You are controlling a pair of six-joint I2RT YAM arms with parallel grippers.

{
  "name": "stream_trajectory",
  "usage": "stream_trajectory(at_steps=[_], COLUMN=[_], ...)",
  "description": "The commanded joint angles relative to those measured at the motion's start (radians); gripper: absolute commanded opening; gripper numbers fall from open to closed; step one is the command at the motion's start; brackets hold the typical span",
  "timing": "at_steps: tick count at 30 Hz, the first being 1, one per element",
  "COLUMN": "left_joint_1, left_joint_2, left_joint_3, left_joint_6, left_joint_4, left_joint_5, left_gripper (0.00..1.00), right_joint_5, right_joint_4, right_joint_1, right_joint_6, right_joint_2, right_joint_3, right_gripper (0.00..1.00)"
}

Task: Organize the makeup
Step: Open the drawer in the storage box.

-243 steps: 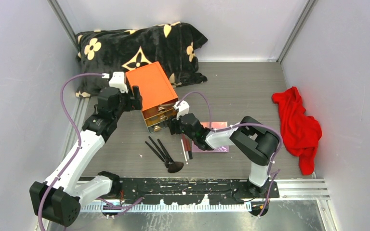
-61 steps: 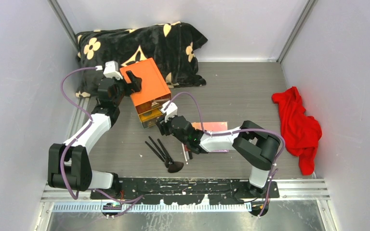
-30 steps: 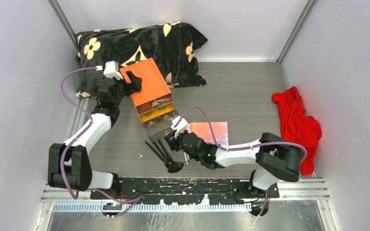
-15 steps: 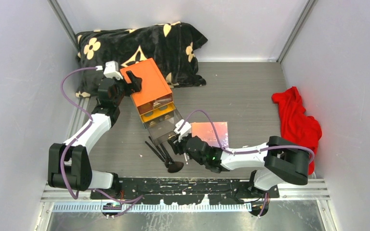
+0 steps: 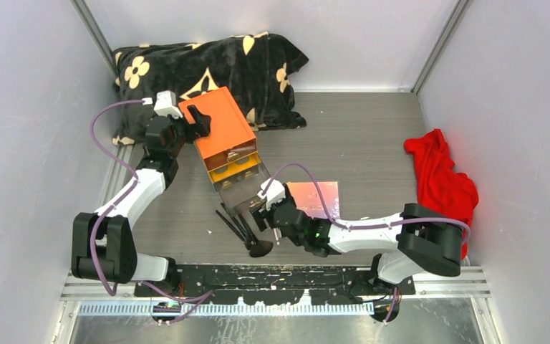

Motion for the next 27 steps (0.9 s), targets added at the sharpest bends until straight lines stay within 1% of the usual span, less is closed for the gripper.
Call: stream_trajectory(at_steps=[1,4,10,13,18,20,21,23,25,27], left_joint_1=[0.013,0.012,0.012,0.013,0.013,0.012,0.013,0.012,0.011,0.013], left_joint_2=[0.076,0.079,0.078,0.076,0.082,0.079,0.077,0.075,0.073,0.074], left_joint_3=[-0.057,-0.053,-0.04,-0.037,-0.039,-0.039,-0.04,-0.037,-0.034,-0.032], left_joint_6=[0.09,0.091,0.093,0.093,0.09,0.088,0.088,0.088,0.088,0.088], left_joint_4=[-0.248,-0.249,-0.263,-0.265,-0.268,-0.269,-0.27,-0.271,-0.274,-0.275], left_joint_5=[-0.044,-0.046,-0.051,-0.049,-0.043,-0.042,-0.042,-0.042,-0.04,-0.038], left_gripper=[0.88,0.88,0.88,0.88,0.88,0.88,0.88,0.88,0.88,0.88], right_joint_5=[0.076,0.102,0.169,0.201,0.25,0.281,0.305,0.311,0.301,0.26], right_joint_4=[-0.032,-0.087,-0.334,-0.464,-0.647,-0.734,-0.793,-0.859,-0.916,-0.941], right_joint_1=[0.001,0.0,0.0,0.0,-0.006,-0.012,-0.016,-0.024,-0.037,-0.062], right_joint_6=[-0.028,-0.029,0.018,0.048,0.113,0.151,0.189,0.226,0.272,0.312], right_joint_2=[-0.093,-0.14,-0.265,-0.378,-0.643,-0.712,-0.737,-0.763,-0.756,-0.733], right_joint_3=[0.059,0.06,0.078,0.057,0.007,0.008,0.012,0.016,0.027,0.03], right_gripper=[0.8,0.8,0.8,0.84,0.89,0.89,0.89,0.9,0.91,0.91])
